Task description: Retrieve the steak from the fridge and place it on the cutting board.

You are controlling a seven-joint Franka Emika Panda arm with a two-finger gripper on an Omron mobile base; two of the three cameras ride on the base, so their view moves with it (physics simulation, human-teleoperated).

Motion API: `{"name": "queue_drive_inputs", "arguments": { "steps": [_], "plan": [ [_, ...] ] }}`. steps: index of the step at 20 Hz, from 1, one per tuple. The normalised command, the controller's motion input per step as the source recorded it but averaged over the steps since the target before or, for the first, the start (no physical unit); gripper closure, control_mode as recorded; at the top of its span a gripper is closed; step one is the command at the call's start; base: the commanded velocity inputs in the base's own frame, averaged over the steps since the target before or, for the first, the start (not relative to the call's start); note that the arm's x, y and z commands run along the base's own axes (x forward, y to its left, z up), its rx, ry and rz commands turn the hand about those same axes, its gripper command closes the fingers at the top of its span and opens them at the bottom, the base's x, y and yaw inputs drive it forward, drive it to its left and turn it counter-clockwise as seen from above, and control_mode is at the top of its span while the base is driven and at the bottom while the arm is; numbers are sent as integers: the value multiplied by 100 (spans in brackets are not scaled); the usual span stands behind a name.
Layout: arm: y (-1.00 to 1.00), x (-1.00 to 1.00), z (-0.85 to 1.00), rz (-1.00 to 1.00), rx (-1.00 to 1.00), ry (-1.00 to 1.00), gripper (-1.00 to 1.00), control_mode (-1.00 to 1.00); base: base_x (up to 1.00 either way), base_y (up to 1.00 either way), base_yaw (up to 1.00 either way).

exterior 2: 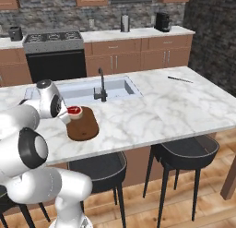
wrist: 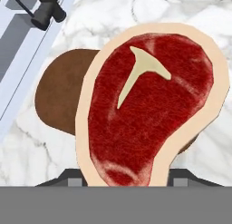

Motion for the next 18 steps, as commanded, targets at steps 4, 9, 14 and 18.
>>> {"name": "queue_drive_inputs", "arguments": {
  "steps": [4, 9, 14, 18],
  "plan": [
    [0, 11, -22, 0, 0, 0, 100, -100, 0, 0, 0],
    [0, 8, -19, 0, 0, 0, 100, -100, 0, 0, 0],
    [0, 11, -16, 0, 0, 0, 100, -100, 0, 0, 0],
    [0, 18, -17, 0, 0, 0, 100, -100, 0, 0, 0]
  ]
}}
